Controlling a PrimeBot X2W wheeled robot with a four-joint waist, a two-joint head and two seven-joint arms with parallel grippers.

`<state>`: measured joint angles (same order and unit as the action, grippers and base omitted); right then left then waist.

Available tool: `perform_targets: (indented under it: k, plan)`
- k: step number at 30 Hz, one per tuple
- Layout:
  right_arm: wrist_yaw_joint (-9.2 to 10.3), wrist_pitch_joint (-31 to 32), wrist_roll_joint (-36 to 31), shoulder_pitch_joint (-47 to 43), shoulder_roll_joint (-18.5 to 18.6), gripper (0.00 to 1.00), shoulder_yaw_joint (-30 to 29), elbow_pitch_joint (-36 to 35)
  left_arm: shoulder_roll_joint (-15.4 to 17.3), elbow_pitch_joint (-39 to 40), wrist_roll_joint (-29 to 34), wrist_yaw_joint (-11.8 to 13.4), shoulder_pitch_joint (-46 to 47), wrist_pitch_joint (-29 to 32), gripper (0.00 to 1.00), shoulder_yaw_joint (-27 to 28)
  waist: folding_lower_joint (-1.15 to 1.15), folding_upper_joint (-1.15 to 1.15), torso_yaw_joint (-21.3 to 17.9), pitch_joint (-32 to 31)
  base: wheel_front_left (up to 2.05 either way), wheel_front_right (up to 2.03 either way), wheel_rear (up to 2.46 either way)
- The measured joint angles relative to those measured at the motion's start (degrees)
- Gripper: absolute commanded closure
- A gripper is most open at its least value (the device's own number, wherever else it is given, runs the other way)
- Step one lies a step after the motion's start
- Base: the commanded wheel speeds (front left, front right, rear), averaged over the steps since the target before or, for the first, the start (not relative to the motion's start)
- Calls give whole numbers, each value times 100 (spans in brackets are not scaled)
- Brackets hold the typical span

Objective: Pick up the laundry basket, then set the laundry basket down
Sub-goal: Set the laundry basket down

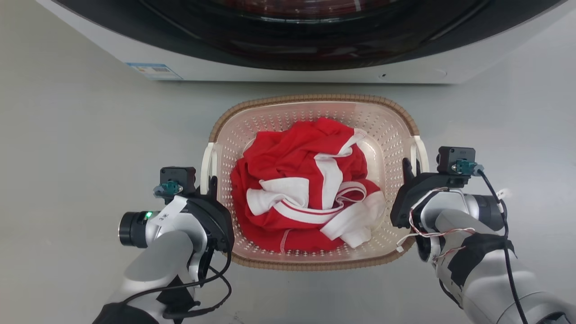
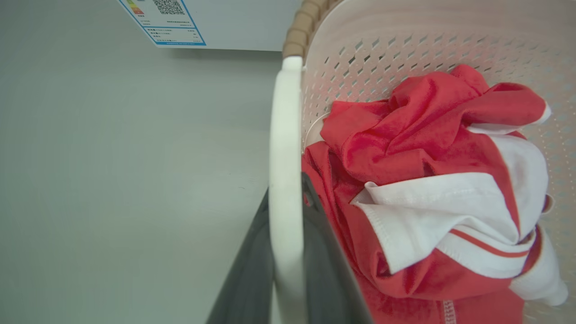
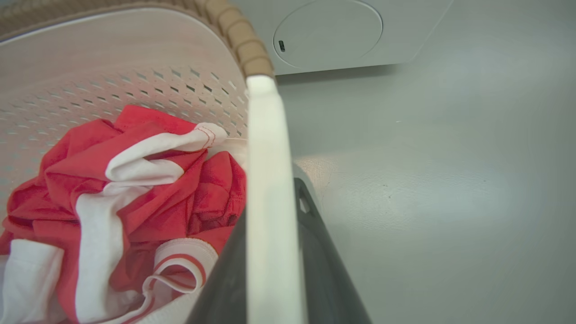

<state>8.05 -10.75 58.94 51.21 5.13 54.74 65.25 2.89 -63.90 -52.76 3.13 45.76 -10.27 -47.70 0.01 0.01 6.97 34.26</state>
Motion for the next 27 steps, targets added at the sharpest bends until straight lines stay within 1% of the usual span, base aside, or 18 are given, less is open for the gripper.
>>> perform_targets:
  k: [2, 5, 6, 9, 13, 27]
  plan:
    - [-5, -14, -11, 118, 34, 100, -3, 12, 2, 53, 0, 44, 104, -2, 100, -5, 0, 0, 13, 171, 0, 0, 0]
    - [-5, -51, -45, 229, 57, 100, -8, 33, 0, 77, 0, 45, 216, -44, 100, -4, 0, 0, 27, 343, 0, 0, 0]
    - [-5, -88, -68, 322, 63, 100, -10, 51, -1, 86, 0, 49, 301, -51, 100, -1, 0, 0, 41, 507, 0, 0, 0]
    - [-7, -102, -96, 414, 62, 100, -10, 83, 0, 85, 0, 49, 386, -100, 100, 8, 0, 0, 61, 737, 0, 0, 0]
    - [-48, -175, -102, 466, 60, 100, -15, 153, -13, 81, -1, 51, 459, -145, 100, 5, 0, 0, 89, 990, 0, 0, 0]
    - [-101, -285, -153, 717, 49, 100, -46, 231, -49, -60, 0, 48, 798, -253, 100, 56, 0, 0, 173, 1383, 0, 0, 0]
